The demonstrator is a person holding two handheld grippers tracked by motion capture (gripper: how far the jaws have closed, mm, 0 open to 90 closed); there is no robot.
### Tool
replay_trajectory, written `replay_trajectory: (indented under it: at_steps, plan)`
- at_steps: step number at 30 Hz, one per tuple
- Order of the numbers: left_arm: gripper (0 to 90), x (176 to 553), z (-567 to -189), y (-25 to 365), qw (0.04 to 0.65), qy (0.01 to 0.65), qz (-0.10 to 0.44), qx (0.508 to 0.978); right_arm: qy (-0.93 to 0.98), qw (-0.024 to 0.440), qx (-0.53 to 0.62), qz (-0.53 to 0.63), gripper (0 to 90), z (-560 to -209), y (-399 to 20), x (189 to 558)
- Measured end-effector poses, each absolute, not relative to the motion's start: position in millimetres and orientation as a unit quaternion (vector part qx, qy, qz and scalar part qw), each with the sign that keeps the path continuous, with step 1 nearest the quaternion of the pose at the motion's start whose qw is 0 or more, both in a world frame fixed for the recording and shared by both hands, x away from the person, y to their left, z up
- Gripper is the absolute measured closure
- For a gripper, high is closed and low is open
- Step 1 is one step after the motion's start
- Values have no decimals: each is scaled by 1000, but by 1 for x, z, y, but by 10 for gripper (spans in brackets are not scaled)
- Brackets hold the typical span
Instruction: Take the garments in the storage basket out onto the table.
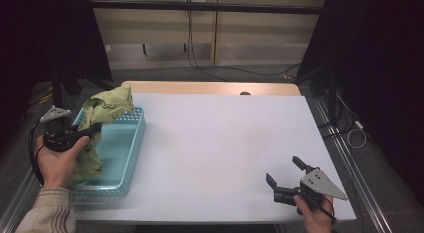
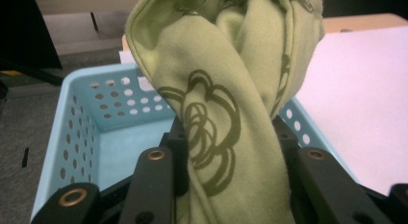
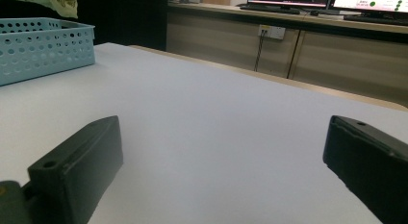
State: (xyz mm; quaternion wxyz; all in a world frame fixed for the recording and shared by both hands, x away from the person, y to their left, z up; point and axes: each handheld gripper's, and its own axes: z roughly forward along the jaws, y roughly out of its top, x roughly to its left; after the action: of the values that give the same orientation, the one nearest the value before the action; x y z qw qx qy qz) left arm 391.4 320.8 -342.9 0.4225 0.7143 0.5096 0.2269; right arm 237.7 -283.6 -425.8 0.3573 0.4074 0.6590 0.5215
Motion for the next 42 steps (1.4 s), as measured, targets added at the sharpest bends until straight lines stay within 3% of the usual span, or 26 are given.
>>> replay_trajectory:
  at_steps: [30, 42]
  plan:
    - [641, 368, -316, 322, 540, 460, 329, 623, 660, 358, 404, 523, 0, -426, -284, 237]
    - [641, 360, -306, 319, 554, 447, 349, 610, 660, 358, 404, 523, 0, -426, -284, 237]
